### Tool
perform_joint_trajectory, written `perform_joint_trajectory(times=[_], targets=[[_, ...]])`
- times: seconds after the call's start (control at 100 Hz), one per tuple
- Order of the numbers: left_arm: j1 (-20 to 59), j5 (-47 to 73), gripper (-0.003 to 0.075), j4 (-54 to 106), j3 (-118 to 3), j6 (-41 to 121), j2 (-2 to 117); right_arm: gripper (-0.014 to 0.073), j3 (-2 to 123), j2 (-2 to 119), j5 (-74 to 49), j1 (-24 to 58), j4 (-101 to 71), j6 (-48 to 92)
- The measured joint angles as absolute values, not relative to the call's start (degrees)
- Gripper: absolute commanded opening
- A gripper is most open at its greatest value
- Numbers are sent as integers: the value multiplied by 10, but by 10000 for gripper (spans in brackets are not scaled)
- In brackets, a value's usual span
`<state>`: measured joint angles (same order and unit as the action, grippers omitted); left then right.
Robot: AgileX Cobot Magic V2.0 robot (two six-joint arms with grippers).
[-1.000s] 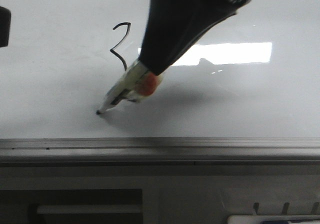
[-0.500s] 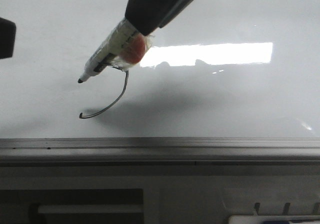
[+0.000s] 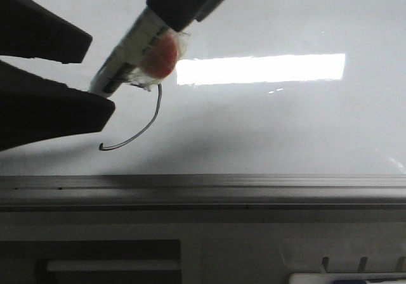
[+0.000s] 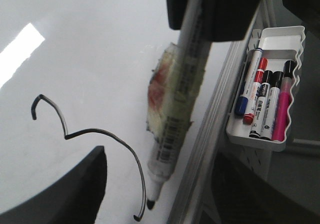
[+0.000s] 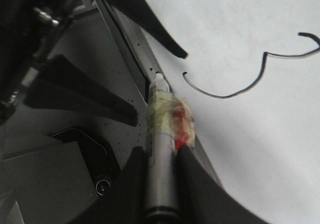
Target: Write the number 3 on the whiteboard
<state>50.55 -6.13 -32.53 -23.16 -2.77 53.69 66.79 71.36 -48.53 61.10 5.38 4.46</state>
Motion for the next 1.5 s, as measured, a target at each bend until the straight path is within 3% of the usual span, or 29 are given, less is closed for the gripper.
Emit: perform_joint_trajectory(times=[0.11,0.3,0.69,0.76,0.91,0.98,1.24,1.5], targets=[[506,-69,376,-326,-236,-28,553,-61,669,714,-490,616,53,45],[506,-77,-22,-327,-237,-28,556,-61,670,714,-497,618,54,45],[506,-79,-20,-341,-237,-18,556,-32,673,714,-493,618,55,45],[506,-79,-20,-341,-237,-18,556,99,673,714,-486,618,55,45],[506,-80,-20,-315,-237,-27,556,566,673,714,-457,618,60,45],[506,-80,-21,-255,-237,-41,556,659,674,714,-440,618,82,45],[471,-11,-21,107,-237,-73,556,605,687,714,-431,616,133,45],[405,24,-21,214,-237,-75,556,597,687,714,-431,616,134,45]])
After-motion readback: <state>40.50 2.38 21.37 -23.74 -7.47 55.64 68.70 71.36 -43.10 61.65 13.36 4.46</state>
